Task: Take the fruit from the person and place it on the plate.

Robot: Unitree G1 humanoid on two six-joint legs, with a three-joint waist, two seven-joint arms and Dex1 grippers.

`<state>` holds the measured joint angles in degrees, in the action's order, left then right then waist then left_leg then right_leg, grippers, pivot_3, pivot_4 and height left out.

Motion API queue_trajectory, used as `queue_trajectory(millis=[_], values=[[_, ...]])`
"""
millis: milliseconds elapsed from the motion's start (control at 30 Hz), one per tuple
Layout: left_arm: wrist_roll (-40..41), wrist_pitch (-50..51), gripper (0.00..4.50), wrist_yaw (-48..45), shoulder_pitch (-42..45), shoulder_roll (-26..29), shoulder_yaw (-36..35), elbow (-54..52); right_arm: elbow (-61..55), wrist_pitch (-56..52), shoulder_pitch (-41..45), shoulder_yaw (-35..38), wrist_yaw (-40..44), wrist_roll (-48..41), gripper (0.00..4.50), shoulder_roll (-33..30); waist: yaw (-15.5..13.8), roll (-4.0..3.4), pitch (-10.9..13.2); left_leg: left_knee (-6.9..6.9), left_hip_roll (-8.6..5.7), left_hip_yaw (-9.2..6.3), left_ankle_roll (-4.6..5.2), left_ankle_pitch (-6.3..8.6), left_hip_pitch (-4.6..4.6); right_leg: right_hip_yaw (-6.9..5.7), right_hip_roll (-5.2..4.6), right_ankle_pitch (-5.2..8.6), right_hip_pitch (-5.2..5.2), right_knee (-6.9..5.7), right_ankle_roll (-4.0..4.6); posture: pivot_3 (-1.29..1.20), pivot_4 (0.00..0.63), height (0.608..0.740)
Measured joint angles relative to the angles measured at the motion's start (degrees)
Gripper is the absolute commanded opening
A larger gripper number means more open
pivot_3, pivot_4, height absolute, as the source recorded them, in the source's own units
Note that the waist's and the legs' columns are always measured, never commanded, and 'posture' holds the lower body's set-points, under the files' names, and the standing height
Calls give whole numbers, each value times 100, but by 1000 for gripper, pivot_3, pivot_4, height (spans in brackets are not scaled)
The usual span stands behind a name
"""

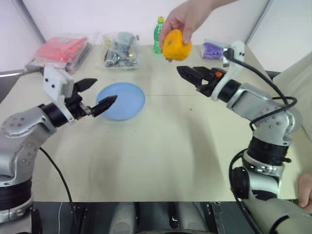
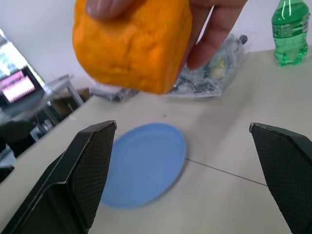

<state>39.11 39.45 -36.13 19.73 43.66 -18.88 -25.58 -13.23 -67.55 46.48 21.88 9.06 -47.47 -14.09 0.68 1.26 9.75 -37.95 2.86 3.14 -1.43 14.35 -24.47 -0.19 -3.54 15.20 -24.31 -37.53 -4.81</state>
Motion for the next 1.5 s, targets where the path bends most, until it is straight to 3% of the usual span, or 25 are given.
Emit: queue_trajectory(millis=[267, 800, 900, 1000, 1267, 1500], values=[[169, 40, 4500, 7, 285, 3, 24, -59, 135, -85, 406, 174, -710, -433, 4467, 350, 13, -1, 0, 1, 1, -1, 0, 0, 0, 0, 2, 0, -1, 0, 0, 0, 150, 731], [216, 39, 4500, 140, 346, -87, 191, -97, 656, 476, 818, -154, -857, -499, 4467, 379, 25, -1, 0, 2, 1, -1, 1, 0, 0, 0, 2, 0, -2, 1, 0, 0, 150, 731], [214, 34, 4500, 153, 343, -88, 192, -152, 847, 707, 821, -267, -797, -362, 3649, 377, 21, -1, 0, 2, 1, -1, 1, 0, -1, 0, 2, 0, -2, 2, 0, 0, 150, 731], [210, 25, 4500, 187, 314, -93, 192, -167, 951, 869, 825, -359, -725, -280, 2168, 371, 23, -2, 0, 3, 1, -1, 1, 0, 0, 0, 2, 0, -2, 2, 0, 0, 150, 731], [206, 19, 4500, 297, 183, -101, 169, -216, 1013, 940, 864, -510, -610, -202, 2128, 288, 27, -2, 0, 4, 2, -1, 1, 0, 0, 0, 2, 0, -2, 2, 0, 0, 150, 731], [212, 43, 4500, 402, -787, -15, -407, -284, 1163, 1325, 417, -1585, -93, 500, 2128, 511, 89, -3, 1, 23, 7, 0, 1, 0, 1, 6, 6, 1, -17, 5, 1, 0, 150, 731]])
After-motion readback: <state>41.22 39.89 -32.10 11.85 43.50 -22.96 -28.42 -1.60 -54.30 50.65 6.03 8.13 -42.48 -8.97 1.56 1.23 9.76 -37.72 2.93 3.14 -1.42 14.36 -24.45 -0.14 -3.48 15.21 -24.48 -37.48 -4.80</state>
